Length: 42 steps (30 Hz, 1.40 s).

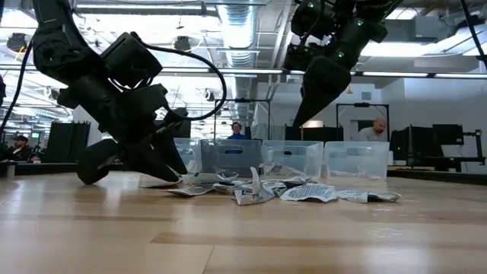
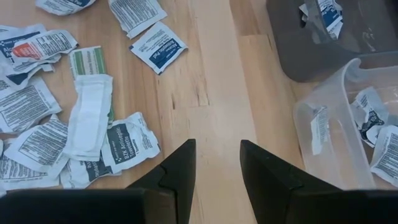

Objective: Pick & Place First Aid Supplies
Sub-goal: Put the towelette pack into the middle transparent bin

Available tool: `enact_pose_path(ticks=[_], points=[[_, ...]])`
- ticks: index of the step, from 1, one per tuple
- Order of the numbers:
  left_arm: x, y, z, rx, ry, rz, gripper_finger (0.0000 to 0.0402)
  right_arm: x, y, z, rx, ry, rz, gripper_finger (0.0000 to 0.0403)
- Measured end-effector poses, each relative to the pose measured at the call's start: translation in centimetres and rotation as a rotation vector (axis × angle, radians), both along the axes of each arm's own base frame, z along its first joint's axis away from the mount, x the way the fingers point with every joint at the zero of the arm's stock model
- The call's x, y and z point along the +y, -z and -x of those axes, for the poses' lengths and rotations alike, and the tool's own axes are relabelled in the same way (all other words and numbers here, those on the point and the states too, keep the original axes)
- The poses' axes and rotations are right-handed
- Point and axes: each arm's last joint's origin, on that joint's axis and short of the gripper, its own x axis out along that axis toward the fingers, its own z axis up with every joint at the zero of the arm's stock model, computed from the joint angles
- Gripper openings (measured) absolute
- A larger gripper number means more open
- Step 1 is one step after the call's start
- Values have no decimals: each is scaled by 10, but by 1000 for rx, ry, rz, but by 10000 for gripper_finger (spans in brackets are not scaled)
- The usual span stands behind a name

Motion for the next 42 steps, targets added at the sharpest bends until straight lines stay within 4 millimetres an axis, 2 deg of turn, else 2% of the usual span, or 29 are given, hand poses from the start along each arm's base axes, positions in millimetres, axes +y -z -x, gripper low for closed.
enact_pose_path(ticks=[3, 8, 17, 24, 30, 34, 39, 42], points=[[0, -1, 0, -3, 0, 1, 76, 0, 0, 0, 0, 0, 0, 119], [-2, -5, -2, -7, -11, 6, 10, 0, 0, 0, 0, 0, 0, 119], [-1, -19, -10, -71, -82, 32, 5, 0, 0, 0, 1, 0, 0, 119], [3, -52, -2, -227, -169, 80, 5, 0, 0, 0, 3, 0, -1, 119], [20, -85, 13, -414, -327, 400, 7, 0, 0, 0, 0, -1, 0, 119], [31, -101, 23, -506, -393, 697, 5, 0, 0, 0, -1, -1, 0, 119], [43, -110, 30, -518, -460, 1186, 8, 0, 0, 0, -4, -1, 0, 119], [43, -110, 31, -502, -477, 1333, 7, 0, -1, -1, -19, 12, -7, 119]])
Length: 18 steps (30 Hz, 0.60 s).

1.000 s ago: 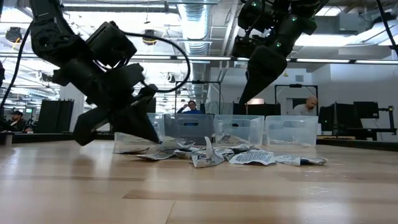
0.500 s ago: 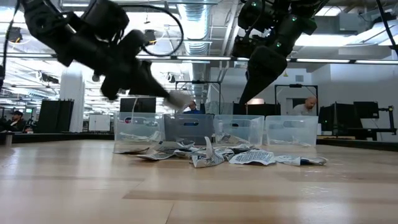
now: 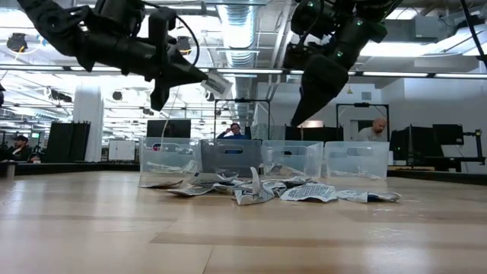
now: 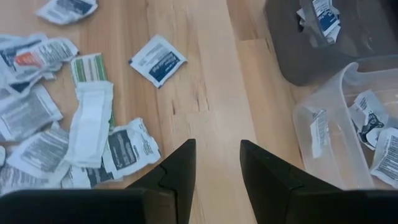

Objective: Pick & Place First Aid Supplies
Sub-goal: Put the towelette pack into the middle transparent bin

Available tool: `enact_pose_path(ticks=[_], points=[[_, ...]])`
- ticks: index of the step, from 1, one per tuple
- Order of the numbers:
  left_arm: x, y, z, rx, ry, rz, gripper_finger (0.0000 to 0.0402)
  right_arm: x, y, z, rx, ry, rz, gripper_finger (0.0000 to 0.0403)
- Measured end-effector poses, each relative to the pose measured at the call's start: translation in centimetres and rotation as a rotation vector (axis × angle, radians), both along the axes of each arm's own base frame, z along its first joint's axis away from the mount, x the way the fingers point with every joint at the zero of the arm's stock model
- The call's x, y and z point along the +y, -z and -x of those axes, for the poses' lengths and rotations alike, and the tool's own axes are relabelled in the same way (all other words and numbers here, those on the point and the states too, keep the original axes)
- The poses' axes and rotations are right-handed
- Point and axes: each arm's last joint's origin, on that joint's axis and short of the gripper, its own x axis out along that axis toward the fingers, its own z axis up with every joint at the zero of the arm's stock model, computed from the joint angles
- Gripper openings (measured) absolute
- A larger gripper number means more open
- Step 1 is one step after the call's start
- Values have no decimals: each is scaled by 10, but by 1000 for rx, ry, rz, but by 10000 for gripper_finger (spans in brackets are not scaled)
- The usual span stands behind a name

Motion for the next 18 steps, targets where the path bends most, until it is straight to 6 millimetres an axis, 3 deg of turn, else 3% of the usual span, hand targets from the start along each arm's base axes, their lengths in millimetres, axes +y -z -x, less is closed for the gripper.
enact_pose_path(ticks=[9, 18], points=[[-8, -6, -2, -59, 30, -7, 10, 3, -6, -8, -111, 10, -18, 119], [-9, -26, 1, -265, 28, -55, 12, 4, -40, -33, -543, -31, 3, 119]])
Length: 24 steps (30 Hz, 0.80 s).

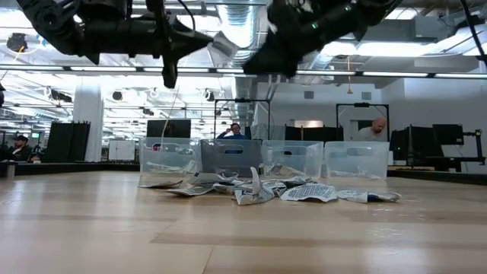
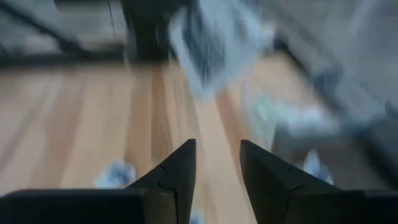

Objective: Pick & Place First Aid Supplies
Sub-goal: Put the towelette pack into the middle transparent bin

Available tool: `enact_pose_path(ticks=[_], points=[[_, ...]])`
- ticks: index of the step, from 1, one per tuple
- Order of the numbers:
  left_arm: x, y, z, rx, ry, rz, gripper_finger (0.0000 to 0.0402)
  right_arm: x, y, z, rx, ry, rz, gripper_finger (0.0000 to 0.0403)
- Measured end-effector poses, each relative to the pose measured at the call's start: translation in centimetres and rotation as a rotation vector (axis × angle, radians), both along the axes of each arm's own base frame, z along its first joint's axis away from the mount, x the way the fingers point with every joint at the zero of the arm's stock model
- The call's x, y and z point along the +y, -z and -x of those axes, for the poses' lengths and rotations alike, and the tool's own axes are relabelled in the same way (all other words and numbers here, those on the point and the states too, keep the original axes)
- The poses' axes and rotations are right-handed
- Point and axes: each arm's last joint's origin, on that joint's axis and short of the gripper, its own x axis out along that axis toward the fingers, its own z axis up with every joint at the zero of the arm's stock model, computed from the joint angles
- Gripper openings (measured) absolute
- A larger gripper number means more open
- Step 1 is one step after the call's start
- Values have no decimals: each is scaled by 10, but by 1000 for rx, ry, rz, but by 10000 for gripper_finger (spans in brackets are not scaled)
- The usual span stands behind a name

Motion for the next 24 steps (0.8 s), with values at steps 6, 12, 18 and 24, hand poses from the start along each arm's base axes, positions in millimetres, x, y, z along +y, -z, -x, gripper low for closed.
enact_pose_path(ticks=[6, 12, 18, 24], points=[[0, -5, 1, -48, -7, -35, 9, -1, -25, -7, -272, -9, 26, 119], [0, -5, 1, -51, -6, -36, 7, -1, -30, -8, -324, -9, 32, 119], [0, -5, 1, -56, -7, -37, 8, -4, -29, -7, -315, -113, 9, 92], [0, -6, 2, -62, -8, -38, 8, -15, -24, -5, -265, -145, -25, 10]])
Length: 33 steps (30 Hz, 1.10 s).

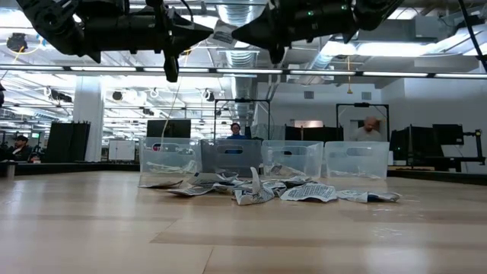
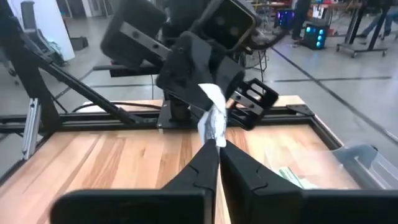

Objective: Pick & Place First Aid Supplies
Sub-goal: Put the towelette pack into the middle transparent bin

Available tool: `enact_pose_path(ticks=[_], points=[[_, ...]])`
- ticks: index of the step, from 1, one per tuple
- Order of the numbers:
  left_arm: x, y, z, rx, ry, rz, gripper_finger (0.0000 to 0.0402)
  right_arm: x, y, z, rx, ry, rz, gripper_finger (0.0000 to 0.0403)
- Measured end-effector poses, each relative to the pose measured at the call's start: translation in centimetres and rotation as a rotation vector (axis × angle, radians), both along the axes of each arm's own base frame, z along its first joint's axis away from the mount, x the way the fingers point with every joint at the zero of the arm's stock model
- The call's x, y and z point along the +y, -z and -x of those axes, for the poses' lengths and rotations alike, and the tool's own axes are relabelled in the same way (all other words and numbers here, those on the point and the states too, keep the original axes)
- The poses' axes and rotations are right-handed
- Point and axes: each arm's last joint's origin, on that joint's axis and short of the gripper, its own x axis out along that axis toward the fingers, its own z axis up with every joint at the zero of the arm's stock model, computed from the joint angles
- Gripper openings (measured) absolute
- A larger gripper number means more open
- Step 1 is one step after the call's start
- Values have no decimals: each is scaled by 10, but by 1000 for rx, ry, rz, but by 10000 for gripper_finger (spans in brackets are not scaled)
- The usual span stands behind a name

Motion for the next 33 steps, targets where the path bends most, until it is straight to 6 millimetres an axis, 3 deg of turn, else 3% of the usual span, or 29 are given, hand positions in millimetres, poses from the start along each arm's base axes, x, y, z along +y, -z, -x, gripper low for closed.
enact_pose_path(ticks=[9, 16, 24, 33], points=[[1, -1, 0, -13, -35, -5, 17, -5, 0, 1, -2, -9, -29, 2], [-9, -5, 2, -23, -16, -214, 59, -11, 1, 2, 7, 26, -28, 1], [-18, -7, 4, -37, 1, -284, 82, -50, 18, 16, 194, 292, -32, 1], [-20, 4, 5, -1, 16, -276, 78, -95, 47, 53, 541, 661, -123, 6]])
